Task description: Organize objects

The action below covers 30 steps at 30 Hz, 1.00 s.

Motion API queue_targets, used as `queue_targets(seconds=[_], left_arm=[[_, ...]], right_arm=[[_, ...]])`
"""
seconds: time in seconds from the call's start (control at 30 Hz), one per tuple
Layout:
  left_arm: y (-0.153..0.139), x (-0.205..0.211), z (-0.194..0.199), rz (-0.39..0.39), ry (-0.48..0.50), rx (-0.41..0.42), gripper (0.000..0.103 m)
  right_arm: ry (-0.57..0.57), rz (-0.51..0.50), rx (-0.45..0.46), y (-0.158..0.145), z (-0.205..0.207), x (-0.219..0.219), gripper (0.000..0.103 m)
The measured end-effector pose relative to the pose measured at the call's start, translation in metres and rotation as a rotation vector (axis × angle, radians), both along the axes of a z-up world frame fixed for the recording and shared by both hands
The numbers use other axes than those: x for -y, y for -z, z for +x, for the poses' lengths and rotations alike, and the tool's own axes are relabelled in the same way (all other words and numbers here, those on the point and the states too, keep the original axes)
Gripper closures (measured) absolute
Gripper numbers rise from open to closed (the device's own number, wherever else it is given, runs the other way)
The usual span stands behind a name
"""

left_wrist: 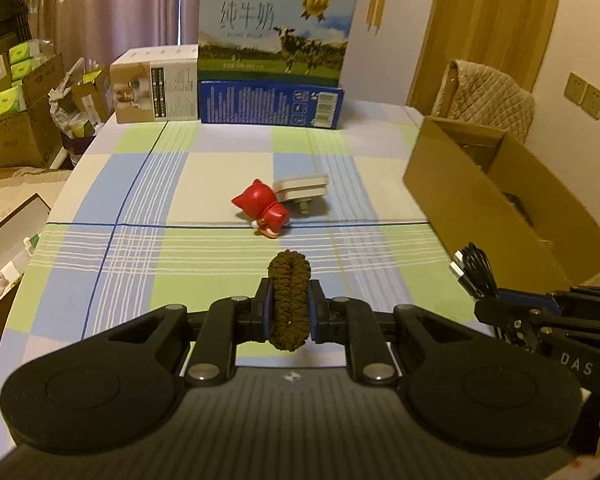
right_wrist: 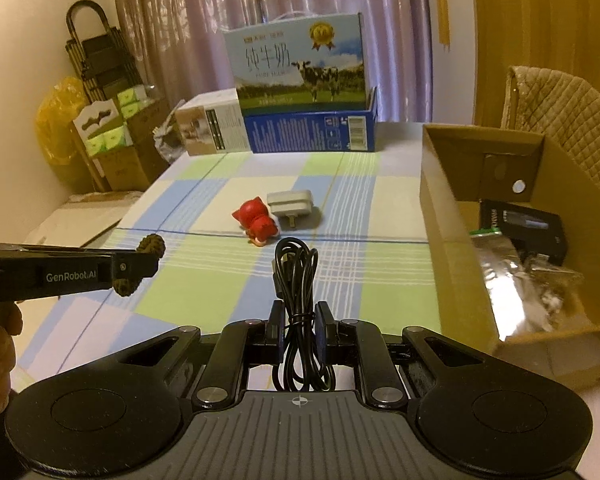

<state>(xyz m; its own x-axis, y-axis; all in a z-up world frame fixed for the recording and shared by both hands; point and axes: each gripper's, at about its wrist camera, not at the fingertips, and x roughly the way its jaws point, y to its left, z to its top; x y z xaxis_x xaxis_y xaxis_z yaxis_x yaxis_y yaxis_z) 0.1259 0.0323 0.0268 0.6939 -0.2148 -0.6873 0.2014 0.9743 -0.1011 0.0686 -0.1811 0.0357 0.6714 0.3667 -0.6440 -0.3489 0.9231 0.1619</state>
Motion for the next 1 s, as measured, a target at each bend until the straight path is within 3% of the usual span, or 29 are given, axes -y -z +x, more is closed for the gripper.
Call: queue_targets(seconds=[0.47,1.0], left_arm=[[-0.029,0.023,-0.063,-0.004,0.054,0.034,0.089],[-0.039,0.043,-0.077,0.002,0.1,0.054,0.089]], right_arm=[[0.026,0.023,0.033,-0.025,-0.044,0.021,0.092],[0.067,0.043,0.051,-0.036,-0.051,0.042,0.092]])
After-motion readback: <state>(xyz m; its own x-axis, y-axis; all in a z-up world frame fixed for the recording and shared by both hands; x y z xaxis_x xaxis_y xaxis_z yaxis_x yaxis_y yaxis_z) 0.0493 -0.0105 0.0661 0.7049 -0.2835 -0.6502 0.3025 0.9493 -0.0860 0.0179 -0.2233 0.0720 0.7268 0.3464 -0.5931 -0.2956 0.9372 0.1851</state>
